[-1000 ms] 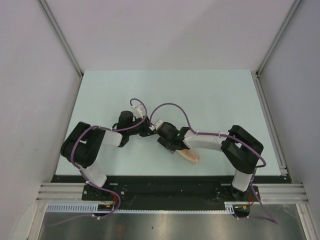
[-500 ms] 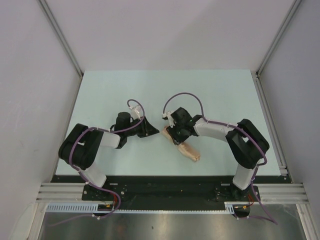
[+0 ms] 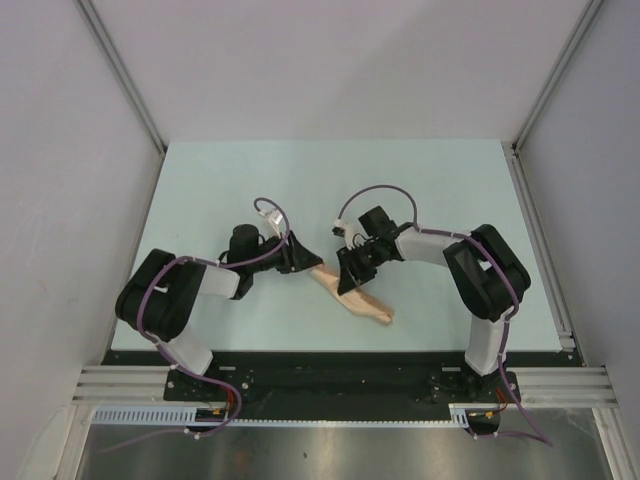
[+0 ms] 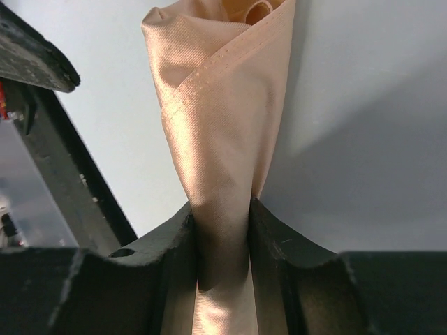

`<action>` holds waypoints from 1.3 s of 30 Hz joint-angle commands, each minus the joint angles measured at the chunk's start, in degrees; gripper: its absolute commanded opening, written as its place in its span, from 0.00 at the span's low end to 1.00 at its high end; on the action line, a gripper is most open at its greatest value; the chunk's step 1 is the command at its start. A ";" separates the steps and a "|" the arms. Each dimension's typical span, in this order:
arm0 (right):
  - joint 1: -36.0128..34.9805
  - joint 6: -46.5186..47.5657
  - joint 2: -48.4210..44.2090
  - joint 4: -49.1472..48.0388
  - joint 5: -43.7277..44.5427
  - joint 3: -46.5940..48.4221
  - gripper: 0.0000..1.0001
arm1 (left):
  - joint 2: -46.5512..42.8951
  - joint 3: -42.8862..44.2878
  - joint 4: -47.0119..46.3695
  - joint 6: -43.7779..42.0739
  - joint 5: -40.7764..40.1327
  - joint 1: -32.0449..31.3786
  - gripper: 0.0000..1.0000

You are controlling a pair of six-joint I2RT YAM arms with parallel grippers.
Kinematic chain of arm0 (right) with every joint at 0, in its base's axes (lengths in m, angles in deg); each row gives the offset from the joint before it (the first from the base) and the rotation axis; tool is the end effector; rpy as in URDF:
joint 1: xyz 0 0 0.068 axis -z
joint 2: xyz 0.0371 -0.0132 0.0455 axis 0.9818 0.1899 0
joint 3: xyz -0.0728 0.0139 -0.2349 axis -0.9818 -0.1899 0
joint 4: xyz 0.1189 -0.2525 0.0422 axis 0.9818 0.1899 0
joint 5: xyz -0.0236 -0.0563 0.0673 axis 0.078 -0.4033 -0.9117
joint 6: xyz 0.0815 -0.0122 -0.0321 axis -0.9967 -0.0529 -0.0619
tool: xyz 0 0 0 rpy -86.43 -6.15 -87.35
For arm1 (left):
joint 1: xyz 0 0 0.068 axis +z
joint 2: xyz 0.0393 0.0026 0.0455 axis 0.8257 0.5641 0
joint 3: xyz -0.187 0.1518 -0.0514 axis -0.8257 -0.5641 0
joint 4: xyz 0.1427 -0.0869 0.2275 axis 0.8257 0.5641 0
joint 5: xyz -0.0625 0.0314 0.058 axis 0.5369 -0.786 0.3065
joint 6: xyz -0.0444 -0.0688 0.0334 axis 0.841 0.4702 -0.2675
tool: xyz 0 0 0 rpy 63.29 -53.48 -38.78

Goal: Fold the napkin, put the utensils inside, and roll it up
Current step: Roll the napkin with the utensil

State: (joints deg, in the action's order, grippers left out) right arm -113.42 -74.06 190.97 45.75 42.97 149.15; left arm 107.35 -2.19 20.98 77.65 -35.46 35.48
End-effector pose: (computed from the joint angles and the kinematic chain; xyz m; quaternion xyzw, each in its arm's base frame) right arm 0.2880 0.2560 0.0688 -0.3297 0.8612 0.3717 0.1076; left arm 0.2916 -0.1590 0.0773 0.0456 0.8058 -0.4975 0.3180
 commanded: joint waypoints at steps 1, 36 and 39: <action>-0.17 -1.25 2.31 1.12 -8.73 -0.41 0.36 | -0.06 -0.08 -4.06 0.75 1.77 -0.29 0.58; -15.17 1.65 -14.47 6.57 43.15 -1.11 0.82 | 6.88 3.70 0.77 2.33 1.86 -4.95 0.21; -19.93 1.74 -14.04 5.86 49.85 -1.46 0.84 | 6.80 4.05 1.73 1.63 1.25 -5.04 0.21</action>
State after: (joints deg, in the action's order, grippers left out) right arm -127.72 -73.36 177.86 52.56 75.47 148.91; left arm 113.93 -0.20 23.10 80.45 -33.19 30.84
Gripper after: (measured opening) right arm 0.830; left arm 0.214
